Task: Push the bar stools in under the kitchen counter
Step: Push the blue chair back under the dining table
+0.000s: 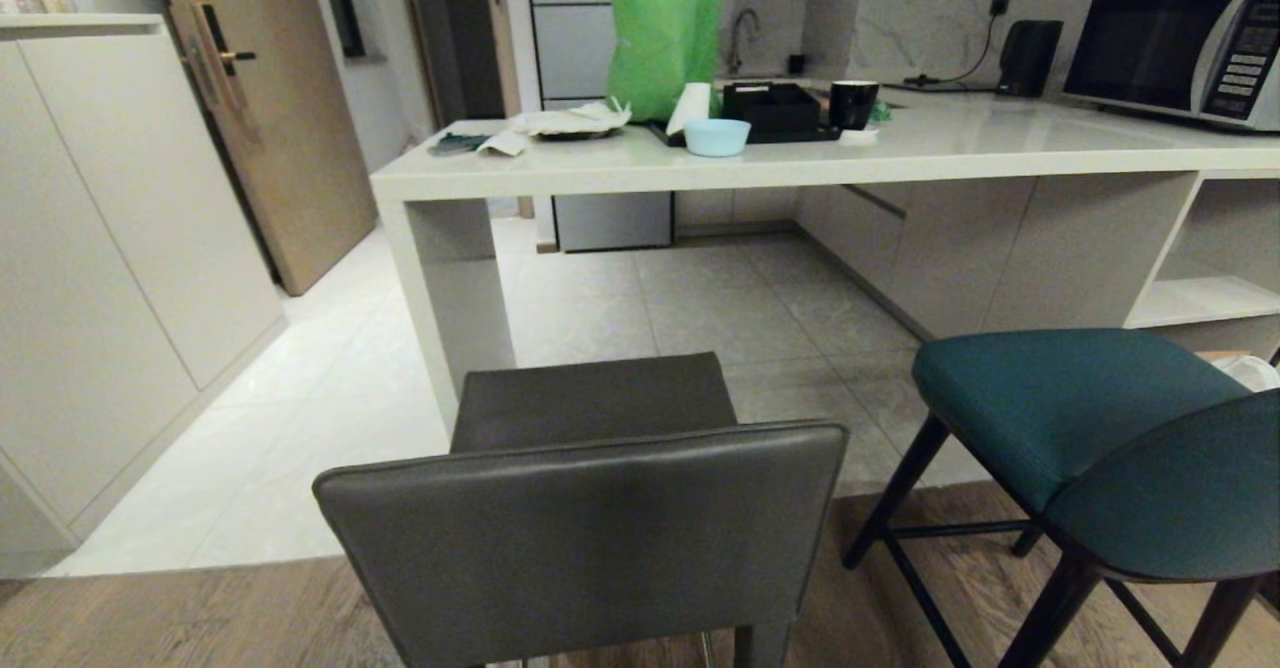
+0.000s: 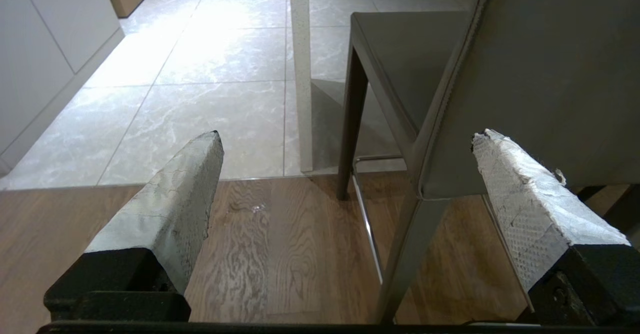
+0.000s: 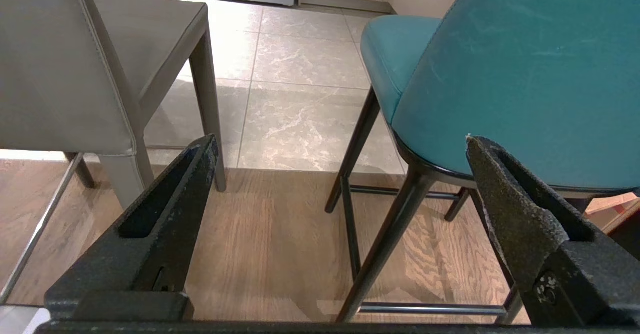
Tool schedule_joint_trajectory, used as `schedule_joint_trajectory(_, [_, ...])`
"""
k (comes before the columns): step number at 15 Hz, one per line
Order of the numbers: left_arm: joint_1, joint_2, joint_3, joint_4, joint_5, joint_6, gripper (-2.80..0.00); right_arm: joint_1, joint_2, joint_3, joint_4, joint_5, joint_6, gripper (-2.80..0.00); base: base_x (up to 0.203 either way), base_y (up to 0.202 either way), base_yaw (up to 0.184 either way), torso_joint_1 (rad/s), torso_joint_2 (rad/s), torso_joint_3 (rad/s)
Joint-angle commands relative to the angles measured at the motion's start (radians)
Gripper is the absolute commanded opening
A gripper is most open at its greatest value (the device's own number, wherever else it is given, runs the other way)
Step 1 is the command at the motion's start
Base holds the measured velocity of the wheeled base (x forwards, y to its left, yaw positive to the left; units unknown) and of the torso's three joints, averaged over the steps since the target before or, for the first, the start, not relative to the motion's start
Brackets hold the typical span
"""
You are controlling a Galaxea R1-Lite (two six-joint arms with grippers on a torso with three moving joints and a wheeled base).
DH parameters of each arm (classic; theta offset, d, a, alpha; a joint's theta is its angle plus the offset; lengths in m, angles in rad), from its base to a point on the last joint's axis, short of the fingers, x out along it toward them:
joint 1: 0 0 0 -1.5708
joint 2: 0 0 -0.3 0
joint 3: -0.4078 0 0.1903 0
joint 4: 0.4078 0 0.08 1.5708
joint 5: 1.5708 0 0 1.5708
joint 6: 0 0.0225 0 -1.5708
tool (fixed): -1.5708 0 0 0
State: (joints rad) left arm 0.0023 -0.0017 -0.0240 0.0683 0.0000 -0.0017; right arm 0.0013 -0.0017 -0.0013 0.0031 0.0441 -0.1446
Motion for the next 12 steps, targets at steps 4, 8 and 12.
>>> schedule_joint_trajectory(4, [0.002, 0.002, 0.001, 0.001, 0.0, -0.001, 0.0, 0.0, 0.002, 0.0, 0.0, -0.005, 0.016, -2.8, 0.0, 0.0, 0.0, 0.0, 0.0, 0.0])
schedule_joint_trajectory(8, [0.002, 0.002, 0.001, 0.0, 0.0, -0.001, 0.0, 0.0, 0.002, 0.0, 0.0, -0.02, 0.033, -2.8, 0.0, 0.0, 0.0, 0.0, 0.0, 0.0])
schedule_joint_trajectory(12, [0.002, 0.002, 0.001, 0.001, 0.0, -0.001, -1.98, 0.0, 0.002, 0.0, -0.003, -0.035, 0.082, -2.8, 0.0, 0.0, 0.0, 0.0, 0.0, 0.0])
